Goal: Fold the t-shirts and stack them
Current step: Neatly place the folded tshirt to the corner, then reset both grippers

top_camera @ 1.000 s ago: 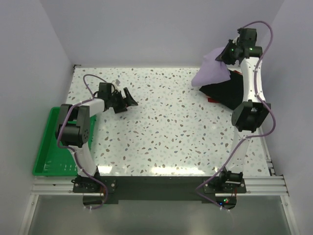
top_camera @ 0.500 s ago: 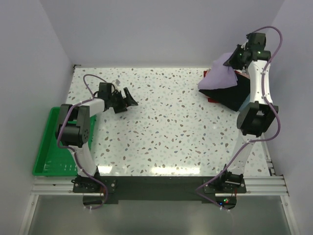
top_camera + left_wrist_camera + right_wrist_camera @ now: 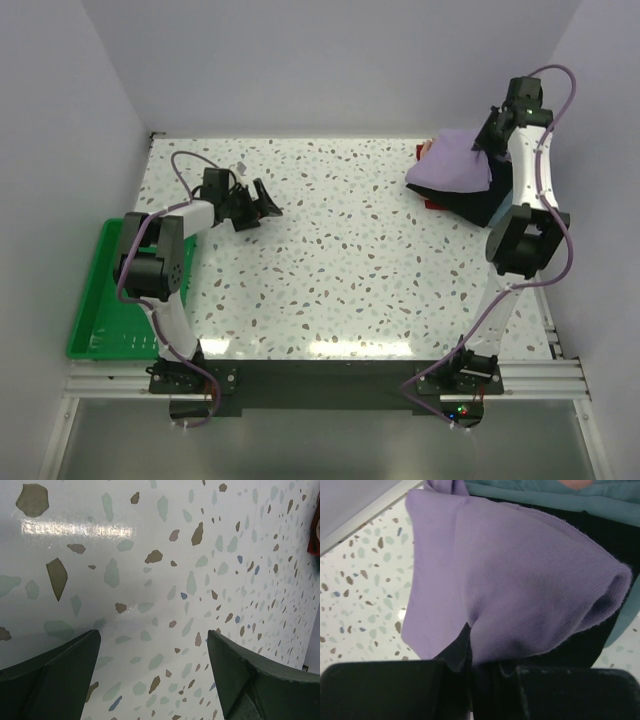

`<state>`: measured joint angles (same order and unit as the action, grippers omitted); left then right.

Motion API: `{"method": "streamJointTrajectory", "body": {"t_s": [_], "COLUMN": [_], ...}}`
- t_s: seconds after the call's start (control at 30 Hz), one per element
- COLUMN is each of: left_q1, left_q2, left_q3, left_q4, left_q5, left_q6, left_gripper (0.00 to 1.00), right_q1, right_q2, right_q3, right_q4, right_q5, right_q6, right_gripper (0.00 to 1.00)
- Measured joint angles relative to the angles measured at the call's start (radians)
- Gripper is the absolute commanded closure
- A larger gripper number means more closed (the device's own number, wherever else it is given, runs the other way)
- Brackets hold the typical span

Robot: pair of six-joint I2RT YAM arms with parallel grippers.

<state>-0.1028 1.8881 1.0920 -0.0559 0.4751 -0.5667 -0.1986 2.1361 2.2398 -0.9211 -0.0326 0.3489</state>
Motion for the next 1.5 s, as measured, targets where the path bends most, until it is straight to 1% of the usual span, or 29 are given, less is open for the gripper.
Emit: {"method": "streamJointTrajectory", "body": {"t_s": [0.07,0.1,0.13,0.17,0.2,0.27,0.3,0.37,0.4,0.47,0.57,0.63,0.73,0.9,1.0,1.1,1.17,1.23,1.3,1.5], "left_q1": [-0.002,-0.003,-0.003,-0.004,-0.005,-0.005,-0.006,-0.008,-0.009,-0.01,-0.014,-0.021,-0.032,-0.038,-0.038,-0.039,-0.042,-0.047,-0.057,-0.123], "left_q2": [0.0,0.0,0.0,0.0,0.0,-0.002,-0.006,-0.014,-0.018,-0.023,-0.037,-0.055,-0.085,-0.17,-0.224,-0.276,-0.32,-0.369,-0.425,-0.597], "left_q3": [0.003,0.005,0.007,0.01,0.012,0.017,0.018,0.022,0.026,0.037,0.06,0.078,0.108,0.14,0.152,0.156,0.156,0.15,0.131,0.031], "left_q4": [-0.007,-0.011,-0.014,-0.02,-0.027,-0.044,-0.052,-0.079,-0.097,-0.135,-0.177,-0.195,-0.211,-0.222,-0.224,-0.231,-0.243,-0.248,-0.247,-0.248], "left_q5": [-0.005,-0.007,-0.01,-0.011,-0.014,-0.023,-0.031,-0.051,-0.063,-0.083,-0.107,-0.121,-0.134,-0.155,-0.174,-0.206,-0.245,-0.285,-0.327,-0.43], "left_q6": [0.002,0.002,0.003,0.005,0.007,0.011,0.011,0.015,0.021,0.03,0.037,0.039,0.041,0.054,0.057,0.064,0.072,0.081,0.089,0.1], "left_gripper": [0.06,0.06,0.06,0.06,0.06,0.06,0.05,0.05,0.05,0.05,0.05,0.05,0.05,0.05,0.04,0.03,0.02,0.0,0.0,0.0], "right_q1": [0.002,0.004,0.006,0.009,0.013,0.024,0.031,0.045,0.053,0.064,0.077,0.083,0.09,0.121,0.159,0.188,0.2,0.214,0.239,0.401], "right_q2": [0.013,0.019,0.026,0.031,0.035,0.038,0.038,0.036,0.036,0.035,0.005,-0.042,-0.145,-0.346,-0.472,-0.601,-0.681,-0.74,-0.792,-0.912], "right_q3": [0.0,0.0,0.0,0.0,0.0,0.0,0.0,0.0,0.0,-0.001,-0.028,-0.071,-0.15,-0.291,-0.408,-0.567,-0.678,-0.773,-0.86,-1.106], "right_q4": [-0.009,-0.013,-0.016,-0.023,-0.031,-0.044,-0.046,-0.045,-0.048,-0.052,-0.05,-0.039,-0.009,0.065,0.123,0.197,0.243,0.288,0.314,0.377], "right_q5": [0.048,0.073,0.093,0.12,0.147,0.21,0.246,0.317,0.359,0.412,0.47,0.496,0.514,0.501,0.454,0.352,0.266,0.212,0.169,0.111], "right_q6": [-0.005,-0.007,-0.008,-0.008,-0.005,0.0,0.0,0.001,0.005,0.001,-0.003,-0.012,-0.029,-0.044,-0.045,-0.029,-0.006,0.013,0.033,0.072], "right_gripper": [1.0,0.96,0.89,0.81,0.65,0.52,0.41,0.28,0.11,0.02,0.01,0.01,0.01,0.01,0.01,0.01,0.01,0.01,0.01,0.01]}}
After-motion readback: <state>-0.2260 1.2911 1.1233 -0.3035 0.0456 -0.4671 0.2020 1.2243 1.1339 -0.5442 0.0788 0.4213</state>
